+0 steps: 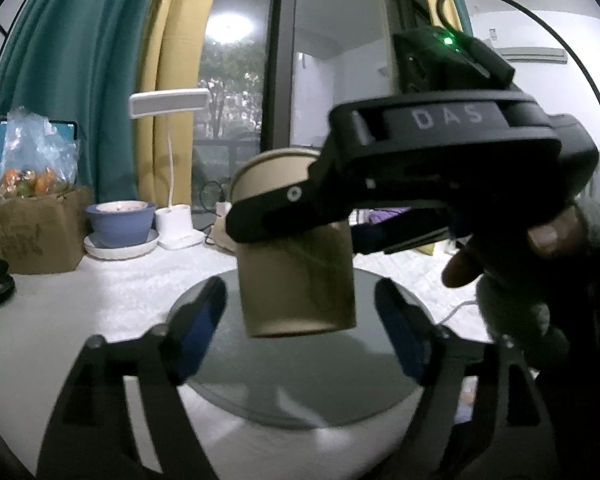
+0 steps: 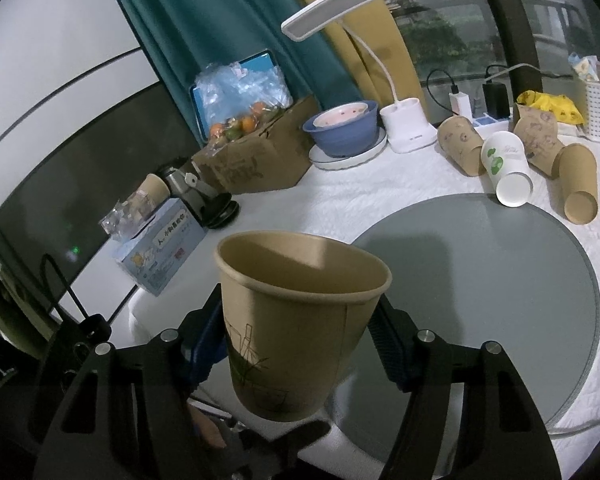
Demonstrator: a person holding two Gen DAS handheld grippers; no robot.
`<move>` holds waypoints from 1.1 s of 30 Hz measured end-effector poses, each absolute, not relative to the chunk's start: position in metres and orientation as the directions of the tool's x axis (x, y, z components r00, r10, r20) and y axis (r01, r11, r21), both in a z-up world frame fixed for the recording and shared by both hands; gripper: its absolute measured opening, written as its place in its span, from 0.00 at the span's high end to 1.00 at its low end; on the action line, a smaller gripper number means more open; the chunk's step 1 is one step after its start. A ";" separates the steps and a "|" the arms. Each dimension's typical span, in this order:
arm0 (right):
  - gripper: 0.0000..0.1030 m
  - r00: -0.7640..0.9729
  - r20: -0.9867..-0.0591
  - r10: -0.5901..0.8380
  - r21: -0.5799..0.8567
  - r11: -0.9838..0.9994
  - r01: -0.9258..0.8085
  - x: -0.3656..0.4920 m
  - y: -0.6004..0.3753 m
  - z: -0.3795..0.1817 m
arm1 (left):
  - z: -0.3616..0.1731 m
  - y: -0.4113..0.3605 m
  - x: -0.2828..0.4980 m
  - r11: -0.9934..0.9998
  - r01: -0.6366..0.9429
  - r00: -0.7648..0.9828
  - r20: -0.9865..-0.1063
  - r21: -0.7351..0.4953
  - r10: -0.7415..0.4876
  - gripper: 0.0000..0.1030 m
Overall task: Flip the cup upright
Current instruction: 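Withdraw the left tool while the right tool holds the cup opening up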
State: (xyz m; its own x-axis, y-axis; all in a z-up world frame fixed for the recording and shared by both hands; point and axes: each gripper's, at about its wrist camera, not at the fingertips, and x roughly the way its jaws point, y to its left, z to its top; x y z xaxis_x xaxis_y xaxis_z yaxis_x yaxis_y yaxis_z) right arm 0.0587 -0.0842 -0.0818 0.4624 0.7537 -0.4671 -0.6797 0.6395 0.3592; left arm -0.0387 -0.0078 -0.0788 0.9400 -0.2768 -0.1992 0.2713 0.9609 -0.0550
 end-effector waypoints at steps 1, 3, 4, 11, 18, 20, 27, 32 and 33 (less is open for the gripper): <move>0.32 0.464 -0.467 0.753 0.359 0.641 -0.679 0.059 -0.084 -0.082 | -0.079 -0.008 -0.038 0.960 0.275 0.937 -0.206 -0.059 -0.281 0.23; 0.32 0.472 -0.464 0.750 0.356 0.645 -0.676 0.060 -0.085 -0.081 | -0.079 -0.007 -0.036 0.958 0.280 0.933 -0.216 -0.066 -0.288 0.23; 0.32 0.477 -0.461 0.748 0.353 0.648 -0.675 0.059 -0.085 -0.081 | -0.080 -0.007 -0.035 0.957 0.282 0.931 -0.222 -0.069 -0.290 0.23; 0.32 0.540 -0.460 0.704 0.297 0.696 -0.654 0.060 -0.089 -0.078 | -0.084 -0.002 -0.026 0.957 0.273 0.917 -0.274 -0.098 -0.290 0.23; 0.32 0.629 -0.451 0.634 0.199 0.758 -0.621 0.070 -0.092 -0.078 | -0.087 0.021 -0.013 0.970 0.191 0.915 -0.330 -0.149 -0.231 0.23; 0.32 0.651 -0.446 0.614 0.177 0.774 -0.608 0.077 -0.093 -0.079 | -0.089 0.028 -0.008 0.971 0.169 0.909 -0.355 -0.167 -0.219 0.23; 0.32 0.699 -0.447 0.558 0.116 0.811 -0.573 0.100 -0.092 -0.080 | -0.090 0.047 0.012 0.965 0.117 0.886 -0.414 -0.235 -0.208 0.23; 0.32 0.723 -0.467 0.510 0.083 0.839 -0.538 0.119 -0.090 -0.087 | -0.083 0.061 0.032 0.951 0.087 0.871 -0.441 -0.296 -0.217 0.23; 0.32 0.726 -0.471 0.501 0.076 0.843 -0.532 0.122 -0.090 -0.088 | -0.082 0.062 0.036 0.950 0.083 0.869 -0.445 -0.300 -0.216 0.23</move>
